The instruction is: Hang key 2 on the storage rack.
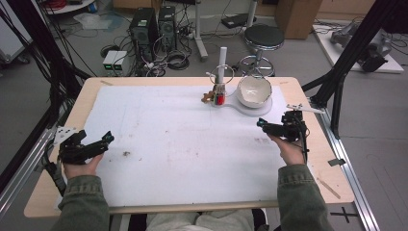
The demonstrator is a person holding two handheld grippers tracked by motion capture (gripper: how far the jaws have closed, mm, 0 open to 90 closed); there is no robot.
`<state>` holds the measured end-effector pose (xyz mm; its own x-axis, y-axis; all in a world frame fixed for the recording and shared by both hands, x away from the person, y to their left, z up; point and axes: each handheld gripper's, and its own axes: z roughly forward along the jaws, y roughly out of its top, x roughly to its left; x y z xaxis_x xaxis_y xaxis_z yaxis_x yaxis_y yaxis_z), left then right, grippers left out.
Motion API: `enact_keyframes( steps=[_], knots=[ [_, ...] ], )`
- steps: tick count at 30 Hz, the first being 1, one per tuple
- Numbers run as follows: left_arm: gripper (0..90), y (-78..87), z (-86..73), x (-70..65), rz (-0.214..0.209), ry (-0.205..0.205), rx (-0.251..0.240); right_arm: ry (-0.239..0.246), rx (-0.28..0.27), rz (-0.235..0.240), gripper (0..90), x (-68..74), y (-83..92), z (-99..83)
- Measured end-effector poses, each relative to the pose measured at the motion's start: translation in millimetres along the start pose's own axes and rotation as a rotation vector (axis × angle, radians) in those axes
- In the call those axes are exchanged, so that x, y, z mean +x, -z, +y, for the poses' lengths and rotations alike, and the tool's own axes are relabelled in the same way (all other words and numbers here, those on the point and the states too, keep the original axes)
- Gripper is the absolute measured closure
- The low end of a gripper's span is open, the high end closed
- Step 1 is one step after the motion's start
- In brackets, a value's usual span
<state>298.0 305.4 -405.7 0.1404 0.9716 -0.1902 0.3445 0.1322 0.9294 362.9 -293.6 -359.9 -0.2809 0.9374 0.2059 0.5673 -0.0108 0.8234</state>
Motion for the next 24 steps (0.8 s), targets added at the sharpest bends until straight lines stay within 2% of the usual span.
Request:
enact_keyframes(
  steps=[11,16,24],
  knots=[
    [2.0,-0.6,-0.2,0.1,-0.001,-0.001,0.0,0.002,0.019,-0.021,0.7,-4.0,-4.3,-18.7],
    [2.0,-0.5,-0.3,-0.4,-0.004,-0.004,0.004,0.007,0.013,-0.038,0.7,-6.5,-0.9,-24.6],
    [2.0,-0.9,-0.4,-0.5,-0.006,-0.003,0.005,-0.034,0.001,-0.077,0.7,-15.0,3.2,-35.9]
  ],
)
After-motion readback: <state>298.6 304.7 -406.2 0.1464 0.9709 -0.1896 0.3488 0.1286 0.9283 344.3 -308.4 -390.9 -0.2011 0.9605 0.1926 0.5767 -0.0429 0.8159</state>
